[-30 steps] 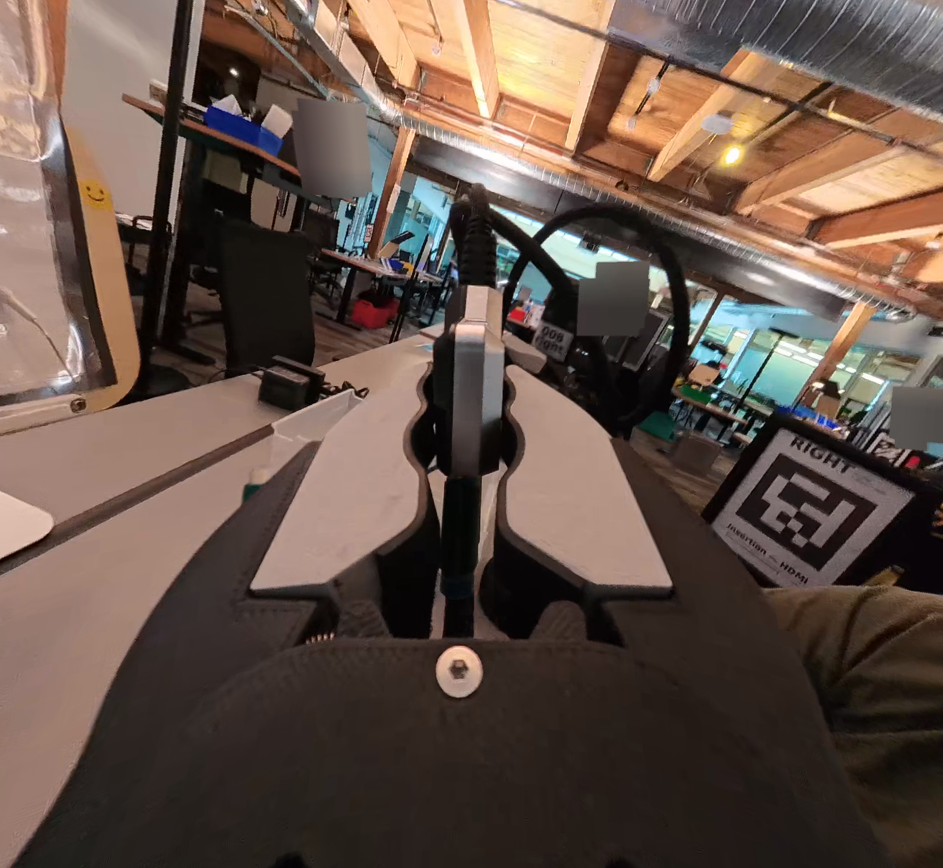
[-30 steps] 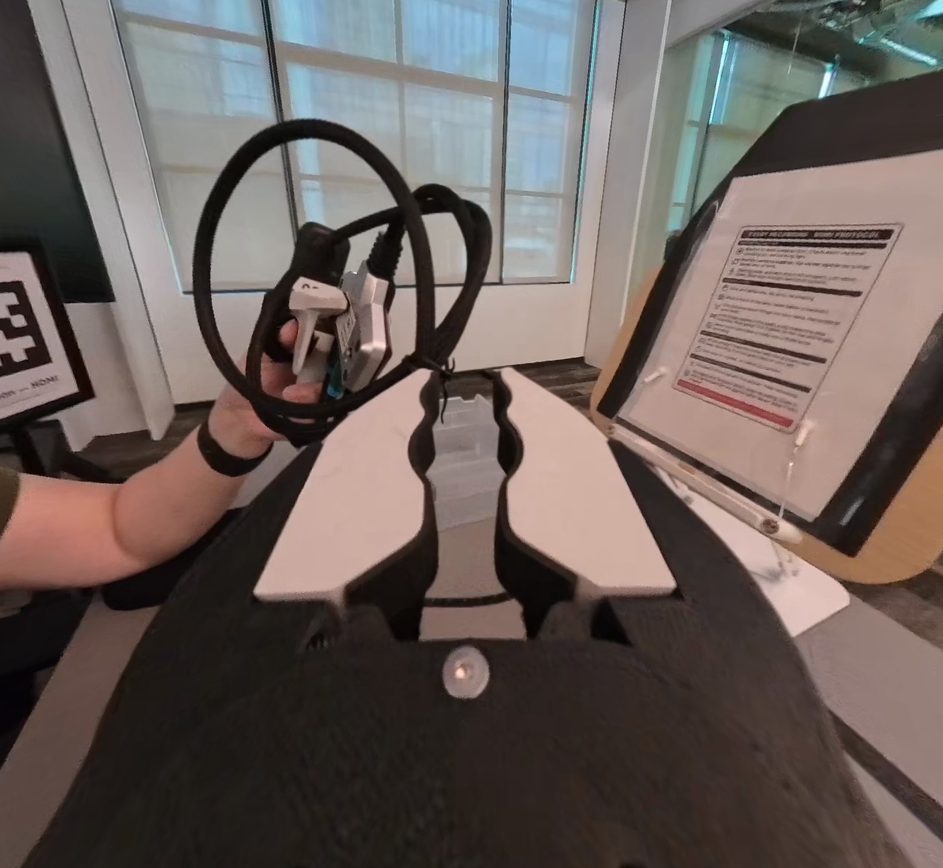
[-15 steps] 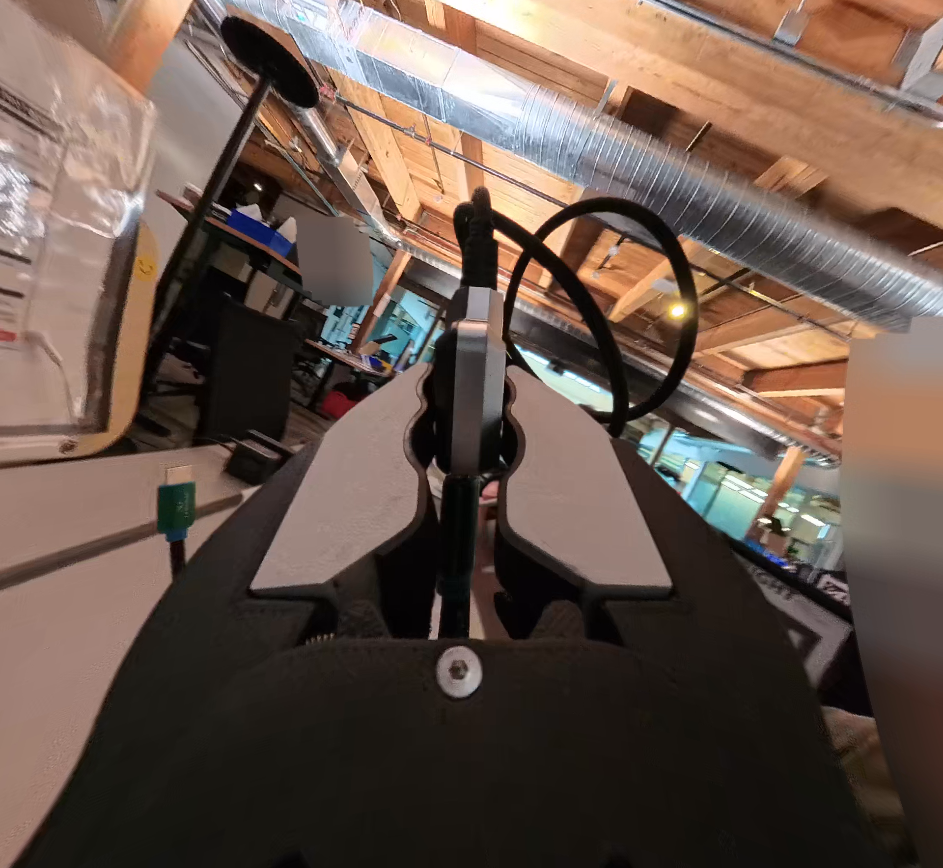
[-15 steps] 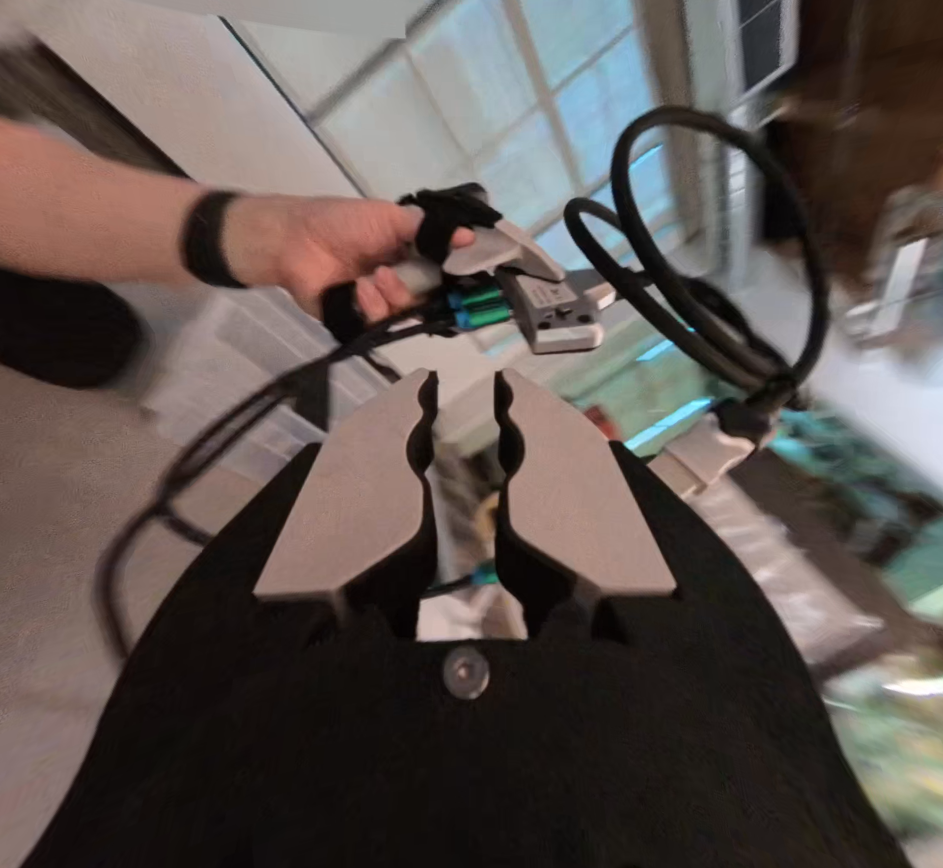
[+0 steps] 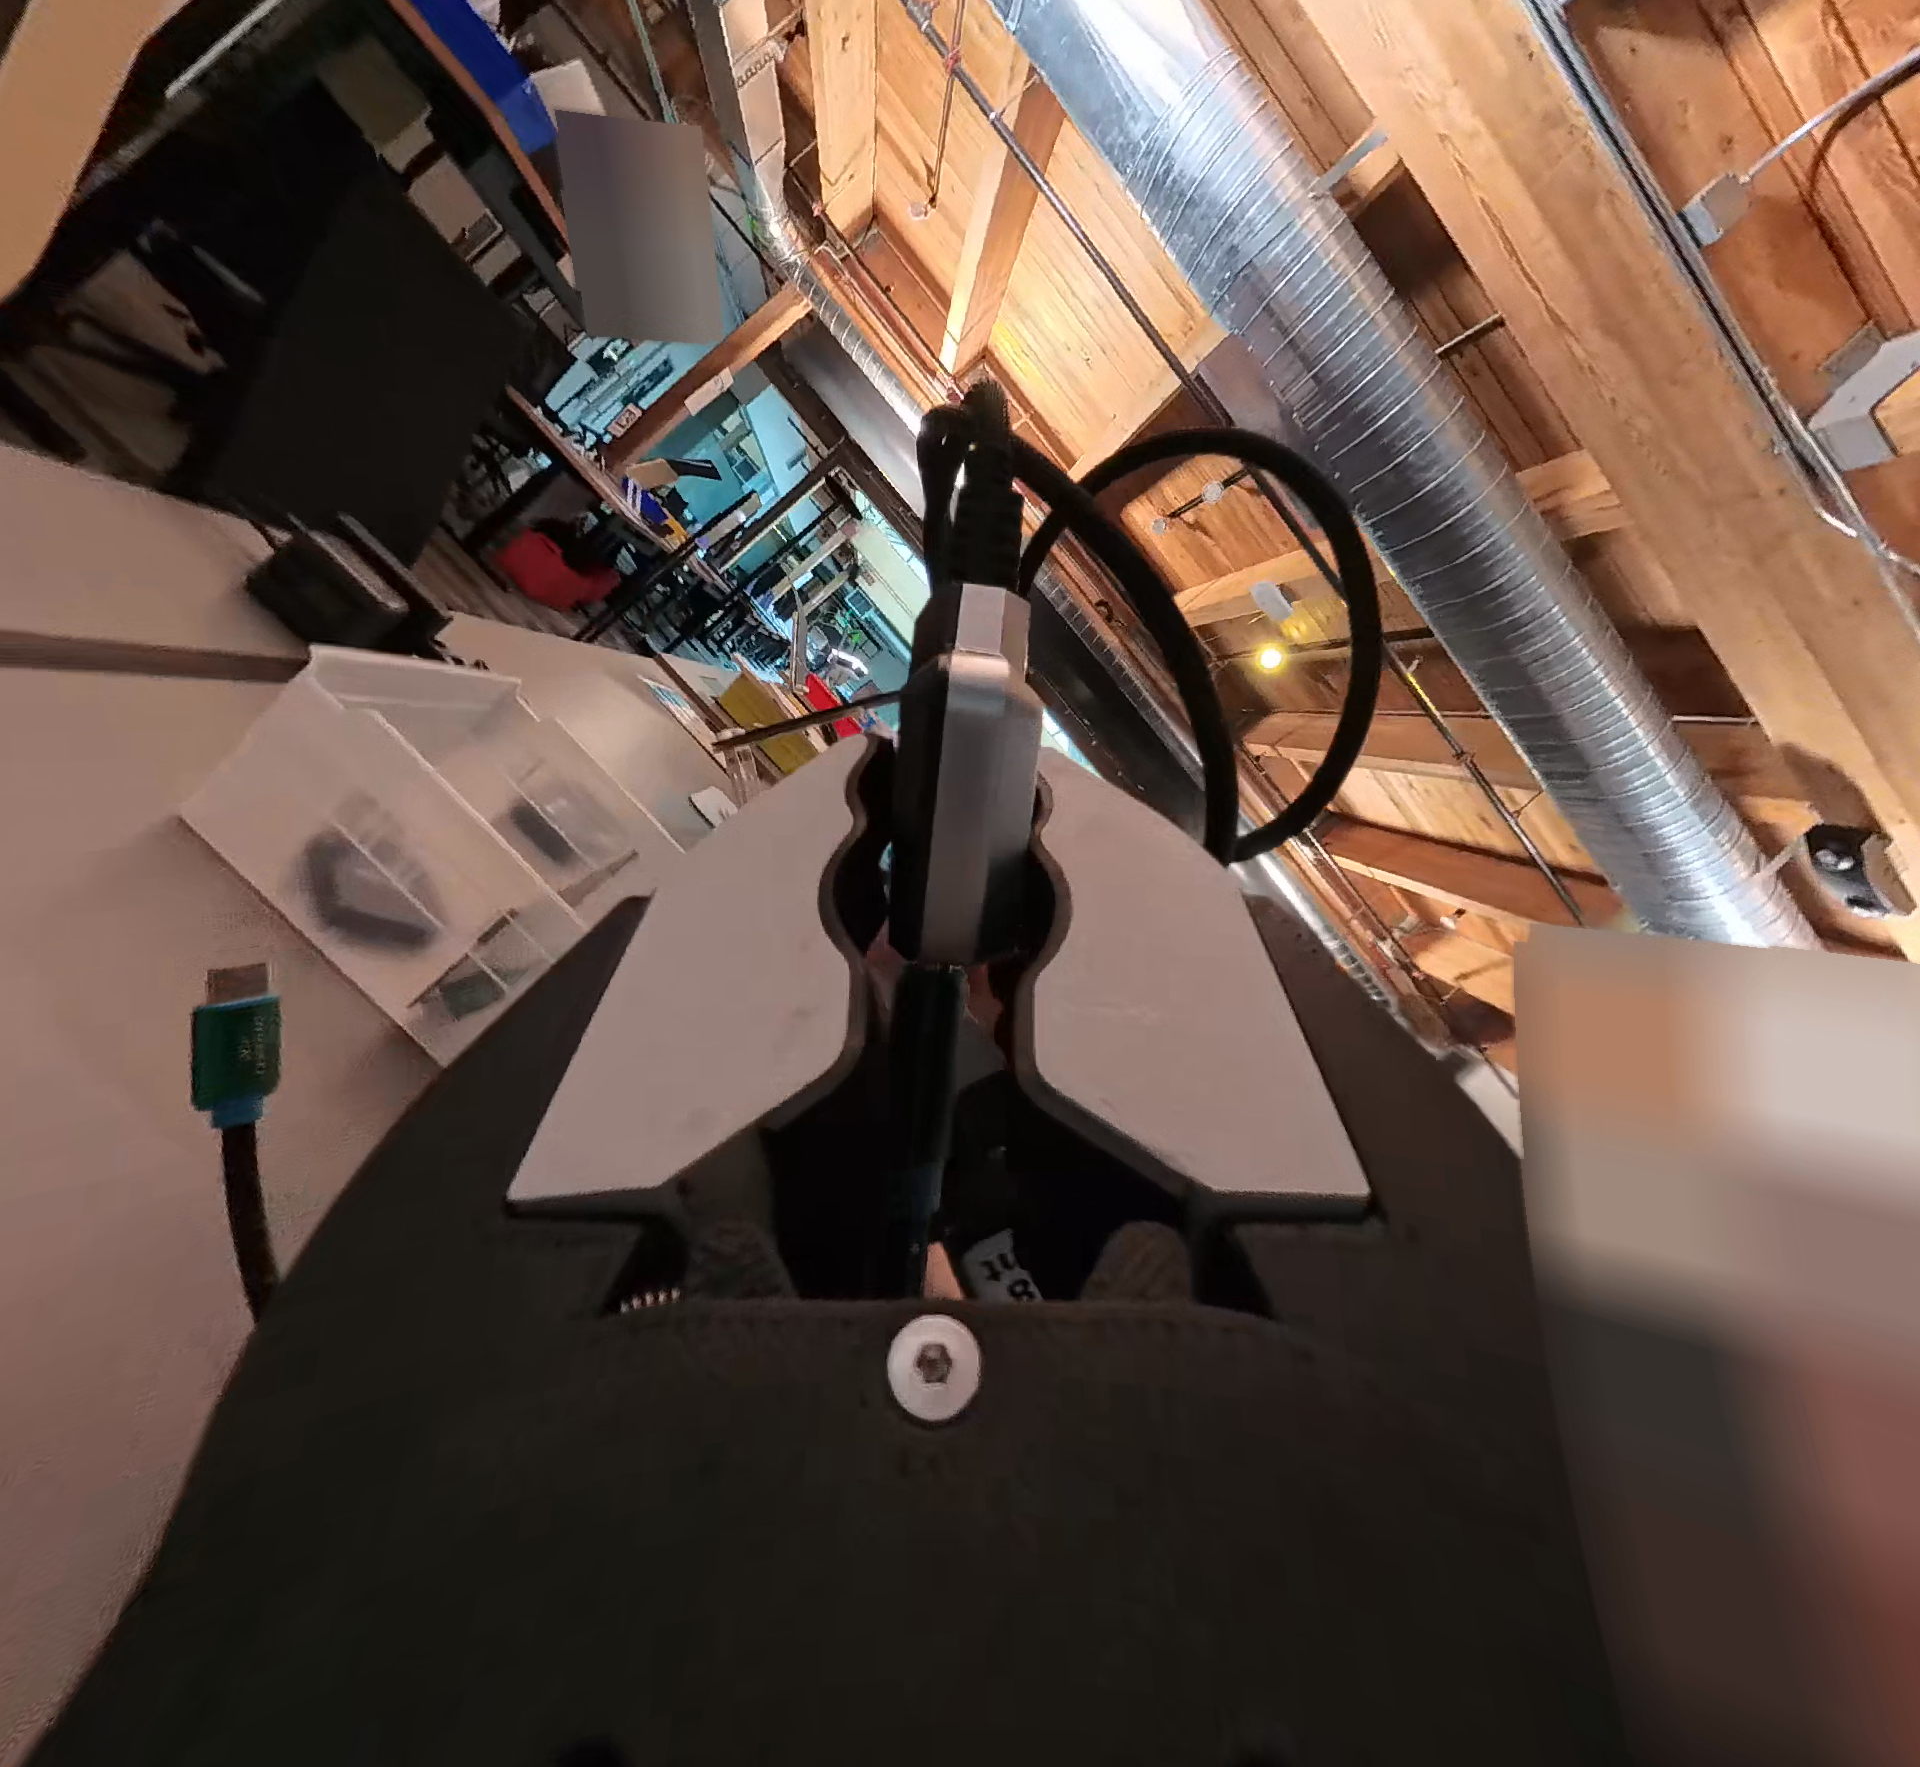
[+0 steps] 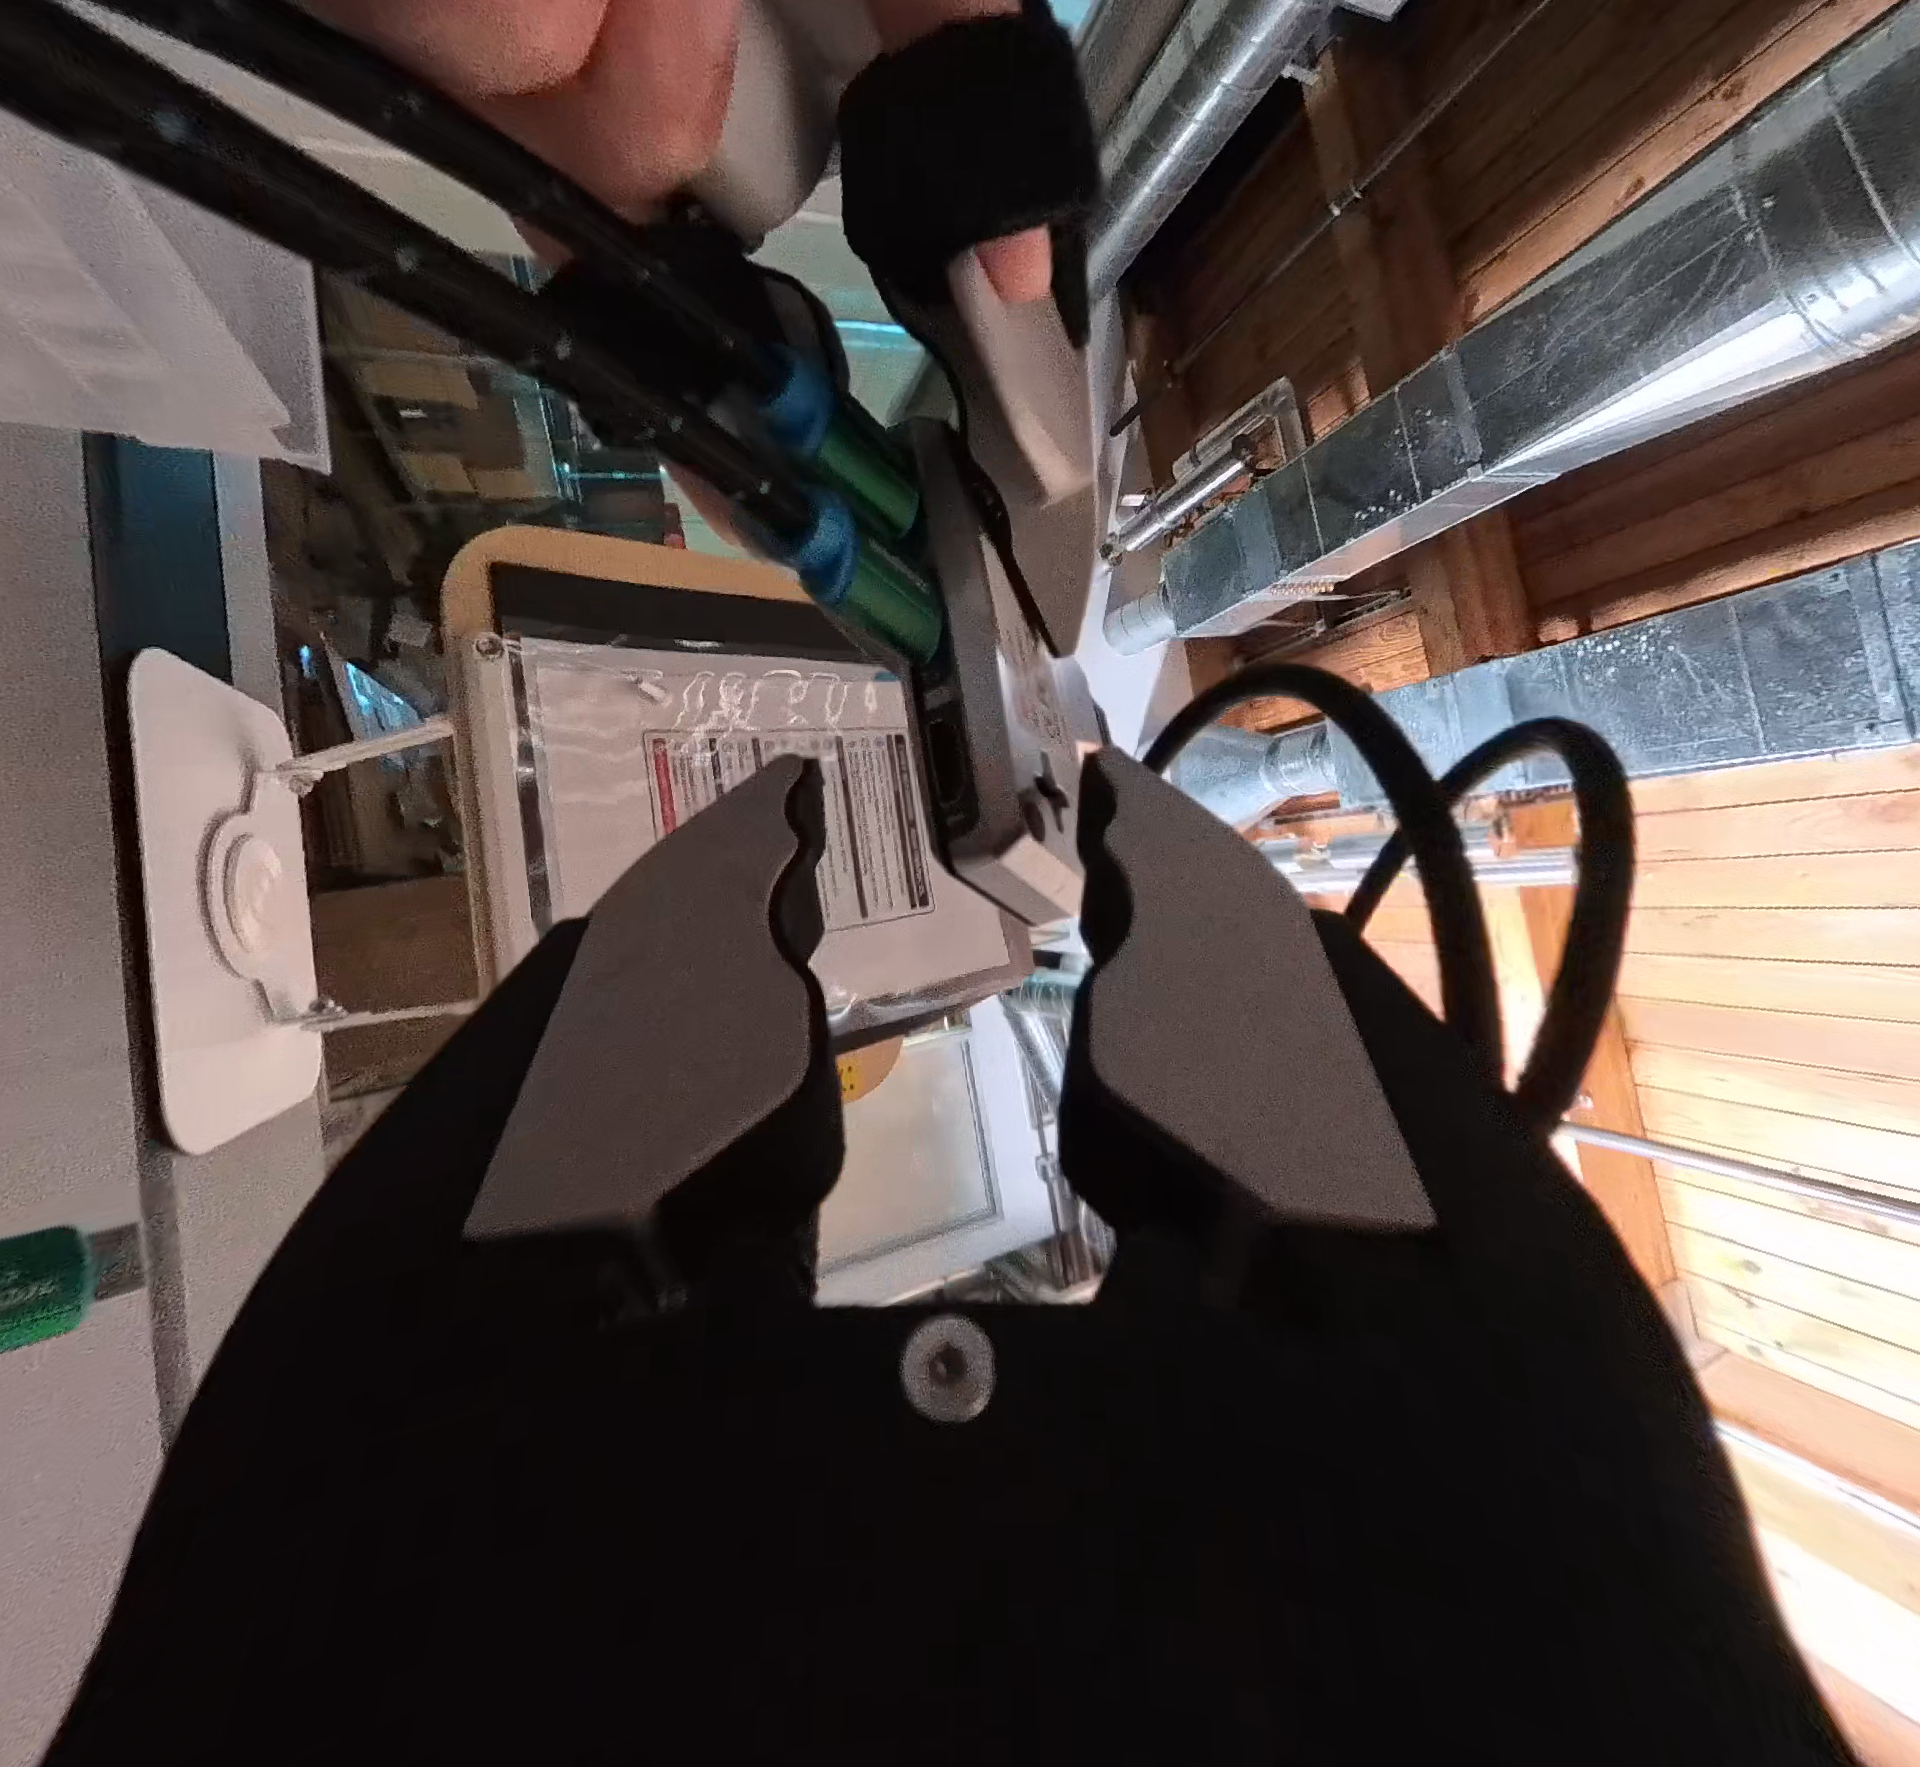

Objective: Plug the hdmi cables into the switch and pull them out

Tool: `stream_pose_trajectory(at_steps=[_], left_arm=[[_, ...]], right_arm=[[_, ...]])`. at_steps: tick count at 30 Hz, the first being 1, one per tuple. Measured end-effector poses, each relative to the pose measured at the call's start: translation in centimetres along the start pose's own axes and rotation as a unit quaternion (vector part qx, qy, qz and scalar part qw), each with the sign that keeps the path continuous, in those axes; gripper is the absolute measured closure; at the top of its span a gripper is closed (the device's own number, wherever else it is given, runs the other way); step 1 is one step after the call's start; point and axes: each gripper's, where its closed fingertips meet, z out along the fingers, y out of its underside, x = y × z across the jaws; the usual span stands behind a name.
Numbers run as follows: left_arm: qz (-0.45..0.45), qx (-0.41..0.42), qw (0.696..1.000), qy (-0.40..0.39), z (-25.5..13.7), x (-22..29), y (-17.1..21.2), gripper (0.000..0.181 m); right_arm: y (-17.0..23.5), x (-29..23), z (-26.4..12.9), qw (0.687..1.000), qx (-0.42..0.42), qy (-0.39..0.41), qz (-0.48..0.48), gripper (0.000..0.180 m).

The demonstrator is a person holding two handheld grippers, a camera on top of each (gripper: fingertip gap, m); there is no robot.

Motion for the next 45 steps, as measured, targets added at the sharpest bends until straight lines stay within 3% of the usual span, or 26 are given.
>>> stream_pose_trajectory(at_steps=[3, 7, 12, 15, 18, 22, 24, 25, 30, 36, 39, 41, 45], left_arm=[[-0.028, -0.012, 1.0, -0.004, 0.6, -0.7, 1.2, 0.159], [-0.053, -0.034, 0.998, 0.011, 1.2, -0.6, 2.0, 0.155], [0.09, -0.066, 0.993, 0.032, 1.1, 1.3, 0.7, 0.139], [0.242, -0.062, 0.966, 0.065, -0.4, 3.8, -1.2, 0.134], [0.441, -0.089, 0.892, 0.049, -2.1, 4.7, -1.3, 0.129], [0.674, -0.144, 0.725, -0.014, -3.1, 3.8, 1.1, 0.117], [0.74, -0.174, 0.648, -0.056, -2.6, 2.6, 2.2, 0.119], [0.756, -0.189, 0.623, -0.062, -2.3, 2.2, 3.0, 0.123], [0.806, -0.236, 0.538, -0.072, -1.2, 0.1, 5.9, 0.13], [0.82, -0.282, 0.495, -0.06, -0.9, -1.7, 8.6, 0.143], [0.841, -0.306, 0.441, -0.062, -1.0, -3.1, 9.5, 0.157], [0.854, -0.312, 0.411, -0.07, -1.0, -3.7, 9.5, 0.156], [0.865, -0.312, 0.385, -0.077, -0.8, -4.2, 9.6, 0.158]], right_arm=[[2.6, 0.7, 0.6, 0.997, -0.072, 0.031, 0.004, 0.143], [3.1, 0.9, -0.4, 0.998, -0.045, 0.035, 0.035, 0.151], [4.4, 1.0, -0.9, 0.991, -0.039, -0.01, 0.126, 0.159], [5.1, 1.2, -1.1, 0.981, -0.03, -0.035, 0.19, 0.158], [4.8, 0.7, -1.4, 0.966, 0.003, -0.093, 0.243, 0.159], [3.4, 0.0, -2.2, 0.936, 0.065, -0.164, 0.305, 0.159], [2.7, -0.2, -2.5, 0.925, 0.088, -0.188, 0.317, 0.159], [2.5, -0.1, -2.5, 0.922, 0.093, -0.192, 0.323, 0.159], [0.4, -1.0, -3.7, 0.903, 0.148, -0.246, 0.319, 0.158], [-0.6, -3.4, -4.4, 0.889, 0.158, -0.318, 0.29, 0.158], [-0.9, -4.5, -4.7, 0.89, 0.159, -0.339, 0.262, 0.158], [-0.6, -5.0, -4.7, 0.895, 0.156, -0.337, 0.248, 0.158], [-0.4, -5.3, -4.8, 0.896, 0.161, -0.334, 0.244, 0.158]])
